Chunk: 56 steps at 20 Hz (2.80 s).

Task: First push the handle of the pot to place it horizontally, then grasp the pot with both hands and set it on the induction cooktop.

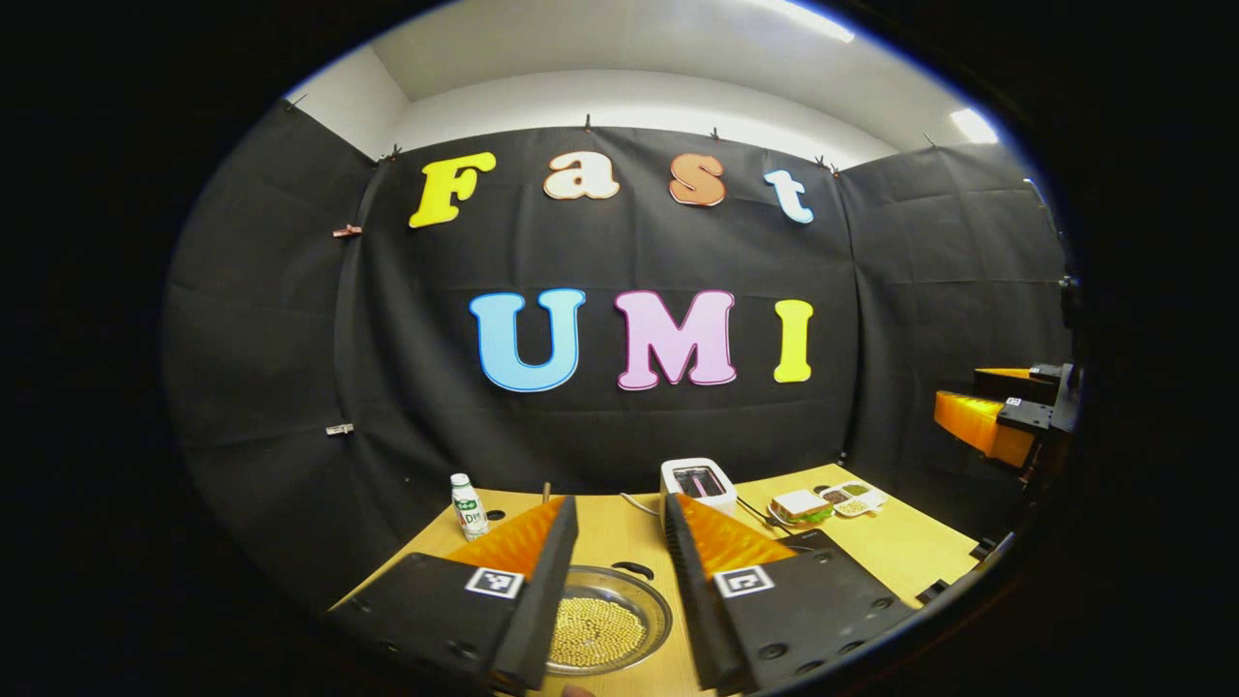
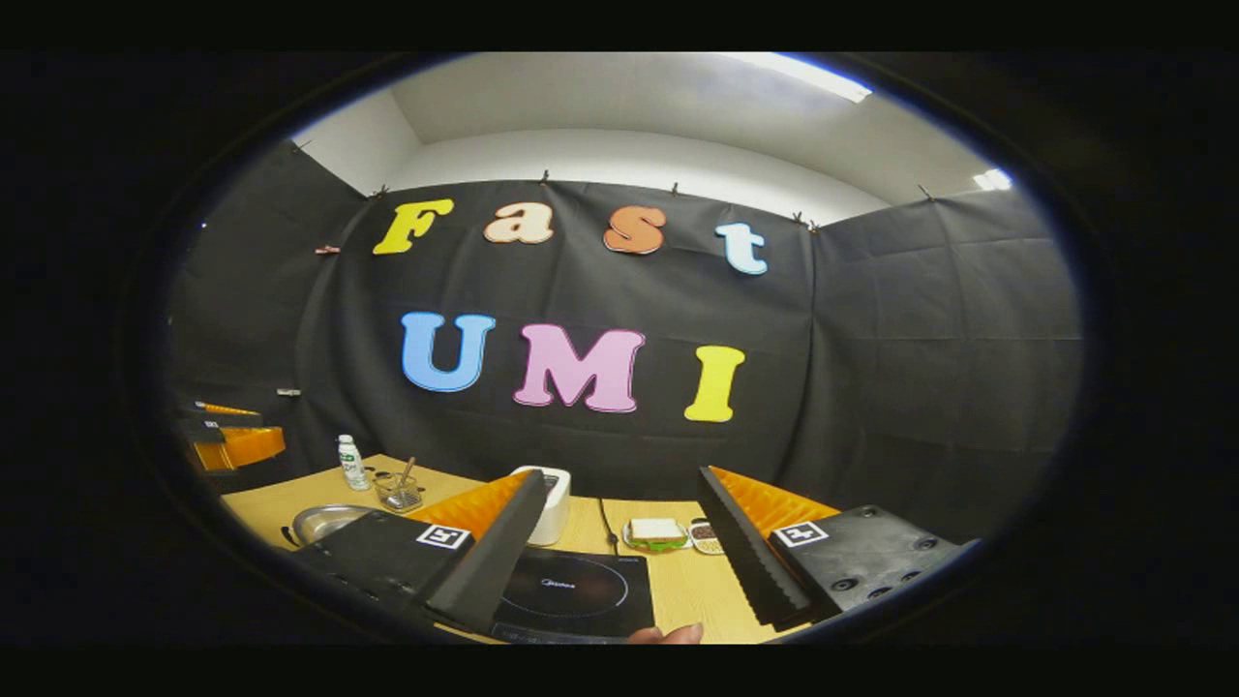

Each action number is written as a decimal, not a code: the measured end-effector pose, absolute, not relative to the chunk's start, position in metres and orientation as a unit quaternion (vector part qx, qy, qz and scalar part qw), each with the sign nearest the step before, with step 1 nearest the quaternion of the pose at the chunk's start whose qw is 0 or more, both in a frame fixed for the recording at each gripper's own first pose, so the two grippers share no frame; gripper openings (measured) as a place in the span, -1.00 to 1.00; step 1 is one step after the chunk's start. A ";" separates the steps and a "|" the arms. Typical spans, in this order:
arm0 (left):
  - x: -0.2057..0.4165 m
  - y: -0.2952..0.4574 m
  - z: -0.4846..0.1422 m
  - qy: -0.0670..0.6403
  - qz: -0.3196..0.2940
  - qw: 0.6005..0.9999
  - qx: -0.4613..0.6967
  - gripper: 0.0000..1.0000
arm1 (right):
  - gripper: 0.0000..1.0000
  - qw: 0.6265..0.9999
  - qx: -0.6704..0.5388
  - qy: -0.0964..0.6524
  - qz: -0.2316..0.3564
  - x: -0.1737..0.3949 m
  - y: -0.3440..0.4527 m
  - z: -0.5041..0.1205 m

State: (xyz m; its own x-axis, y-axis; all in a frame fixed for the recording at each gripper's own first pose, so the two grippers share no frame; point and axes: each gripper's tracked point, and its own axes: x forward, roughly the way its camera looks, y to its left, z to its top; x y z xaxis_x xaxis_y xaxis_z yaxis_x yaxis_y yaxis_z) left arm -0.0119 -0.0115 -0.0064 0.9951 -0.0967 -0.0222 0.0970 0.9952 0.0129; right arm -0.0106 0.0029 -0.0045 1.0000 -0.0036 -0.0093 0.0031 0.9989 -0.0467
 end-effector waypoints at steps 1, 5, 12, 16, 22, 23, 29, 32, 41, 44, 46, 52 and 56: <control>-0.014 -0.014 -0.007 0.015 -0.056 0.998 0.003 -0.13 | 0.92 1.000 -0.024 0.004 -0.001 -0.011 0.003 -0.004; -0.019 -0.008 -0.011 0.025 -0.062 0.998 -0.007 -0.90 | 0.95 1.000 -0.030 0.003 0.001 -0.014 0.005 -0.004; -0.035 -0.026 -0.076 0.158 -0.159 0.974 -0.035 -0.90 | 0.95 0.999 -0.029 0.015 0.003 -0.014 0.005 -0.010; -0.051 -0.016 -0.131 0.270 -0.195 0.942 -0.048 -0.89 | 0.95 0.999 -0.028 0.017 0.002 -0.013 0.004 -0.012; -0.083 0.014 -0.210 0.426 -0.211 0.880 -0.001 -0.89 | 0.94 0.999 -0.027 0.024 -0.001 -0.014 -0.002 -0.018; -0.084 0.017 -0.217 0.440 -0.218 0.871 -0.002 -0.90 | 0.94 0.999 -0.027 0.026 -0.003 -0.015 -0.003 -0.019; -0.087 0.057 -0.256 0.511 -0.230 0.828 -0.041 -0.90 | 0.93 0.999 -0.023 0.033 -0.012 -0.017 -0.009 -0.026; -0.081 0.066 -0.273 0.528 -0.227 0.817 -0.044 -0.90 | 0.96 0.999 -0.019 0.036 -0.018 -0.018 -0.010 -0.030; -0.054 0.082 -0.324 0.555 -0.209 0.805 0.010 -0.89 | 0.95 0.998 -0.027 0.049 -0.028 -0.016 -0.011 -0.042; -0.046 0.089 -0.329 0.554 -0.200 0.808 0.019 -0.89 | 0.99 0.998 -0.028 0.054 -0.027 -0.014 -0.008 -0.046; -0.043 0.093 -0.331 0.555 -0.198 0.808 0.022 -0.90 | 0.95 0.998 -0.029 0.057 -0.027 -0.013 -0.006 -0.048; -0.041 0.104 -0.334 0.553 -0.194 0.810 0.026 -0.90 | 0.95 0.997 -0.033 0.062 -0.021 -0.009 0.001 -0.052; -0.037 0.121 -0.336 0.553 -0.180 0.813 0.031 -0.90 | 0.94 0.997 -0.037 0.064 -0.017 -0.009 0.006 -0.054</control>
State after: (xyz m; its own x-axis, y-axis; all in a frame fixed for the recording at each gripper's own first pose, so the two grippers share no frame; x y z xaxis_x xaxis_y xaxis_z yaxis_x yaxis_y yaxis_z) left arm -0.0370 0.1214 -0.3361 0.3241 -0.2589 -0.9099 0.3264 0.9334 -0.1493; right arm -0.0085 0.0062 -0.0537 0.9912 -0.0378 -0.1270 0.0282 0.9967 -0.0768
